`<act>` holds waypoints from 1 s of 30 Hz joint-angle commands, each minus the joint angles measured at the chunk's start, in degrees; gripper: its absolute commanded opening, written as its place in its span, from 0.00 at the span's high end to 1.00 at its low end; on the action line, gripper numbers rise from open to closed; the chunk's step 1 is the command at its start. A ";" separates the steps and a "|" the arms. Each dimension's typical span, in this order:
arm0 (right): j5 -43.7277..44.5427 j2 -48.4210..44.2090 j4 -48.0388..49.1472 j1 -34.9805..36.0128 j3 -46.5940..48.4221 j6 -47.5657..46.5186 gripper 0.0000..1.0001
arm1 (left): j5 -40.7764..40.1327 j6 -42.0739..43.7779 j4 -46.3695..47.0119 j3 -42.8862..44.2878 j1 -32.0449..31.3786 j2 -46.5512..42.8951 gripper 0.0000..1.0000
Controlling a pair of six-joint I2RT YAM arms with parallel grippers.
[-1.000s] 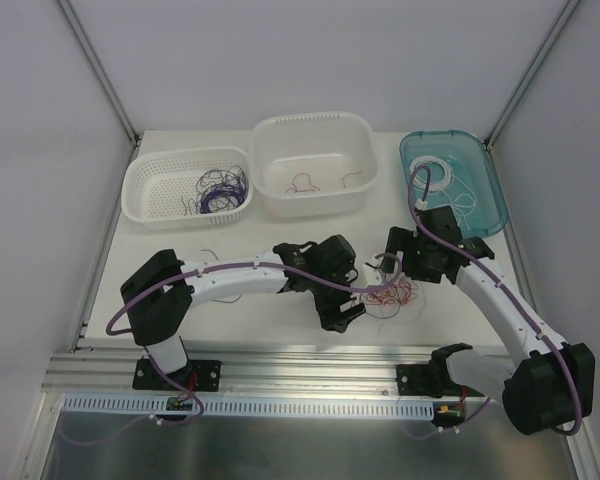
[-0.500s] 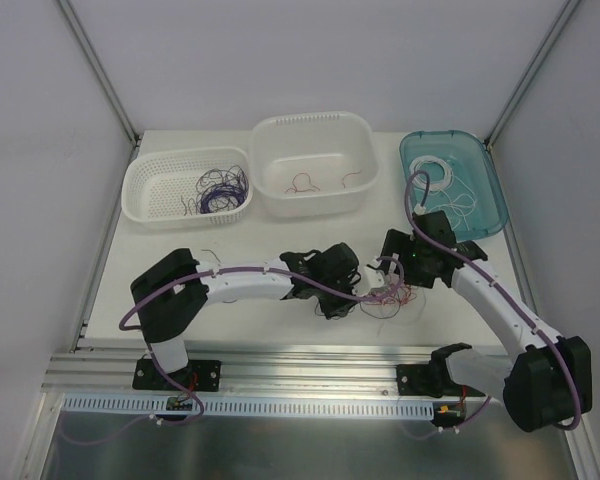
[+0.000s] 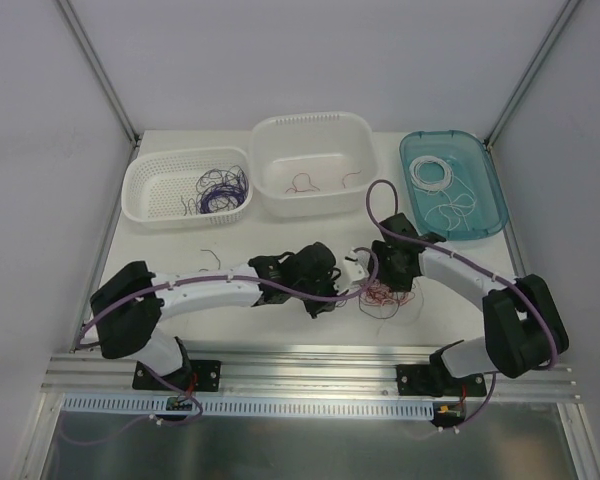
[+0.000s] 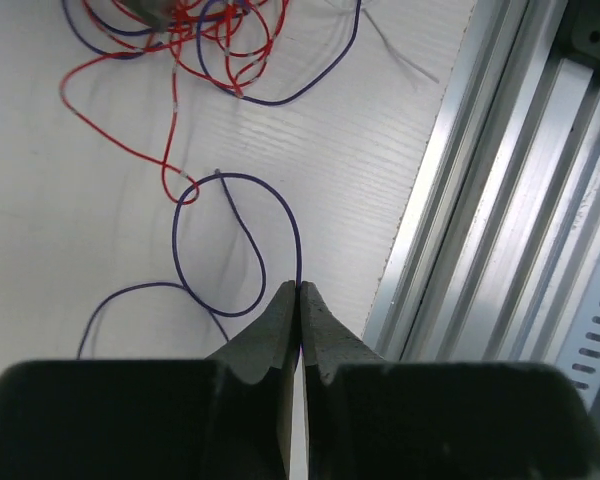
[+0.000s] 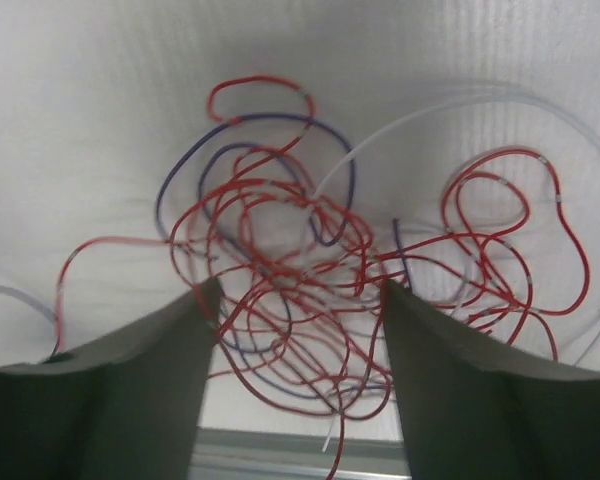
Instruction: Untangle the cables
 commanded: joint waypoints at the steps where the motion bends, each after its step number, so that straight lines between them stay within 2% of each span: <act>1: 5.99 2.67 0.59 0.22 1.70 3.09 0.38 | -1.82 -3.22 1.02 -2.36 2.33 -9.14 1.00; 3: 7.83 3.55 -0.55 0.22 1.52 3.53 0.46 | -1.82 -3.66 0.41 -4.20 5.75 -15.18 1.00; 4: 9.41 3.64 -0.91 0.22 1.35 3.70 0.57 | -1.56 -3.66 -0.21 -4.73 7.15 -17.48 1.00; 6: 11.08 3.20 -1.87 -0.31 0.74 3.70 0.66 | -0.86 -5.68 -2.84 -5.44 12.77 -24.31 1.00; 7: 11.35 3.11 -2.05 -0.66 0.47 3.79 0.77 | -1.11 -5.59 -3.89 -5.53 14.97 -26.53 1.00; 10: 11.88 2.24 -3.11 -2.68 -0.76 3.88 0.94 | -3.04 -4.36 -8.37 -4.13 23.06 -34.19 1.00; 11: 11.88 1.89 -3.72 -3.38 -0.94 3.88 0.97 | -3.92 -3.06 -11.34 -3.17 24.99 -35.51 1.00; 12: 11.97 1.53 -4.07 -4.78 -1.55 3.88 0.99 | -4.97 -2.00 -12.85 -0.81 29.53 -37.35 1.00; 16: 11.88 -1.97 -5.04 -8.65 -3.48 2.83 0.99 | -9.81 -0.24 -20.33 7.46 39.74 -37.72 1.00; 19: 12.06 -3.39 -6.09 -10.85 -4.01 1.95 0.99 | -12.18 -0.41 -22.62 15.02 44.76 -36.23 1.00; 25: 9.43 -6.38 -6.01 -11.38 -3.58 -0.34 0.96 | -14.12 -2.78 -23.59 29.17 45.93 -29.64 1.00; 30: 7.14 -7.08 -5.57 -11.38 -1.82 -2.18 0.91 | -22.46 -3.66 -23.50 40.66 47.32 -19.64 1.00</act>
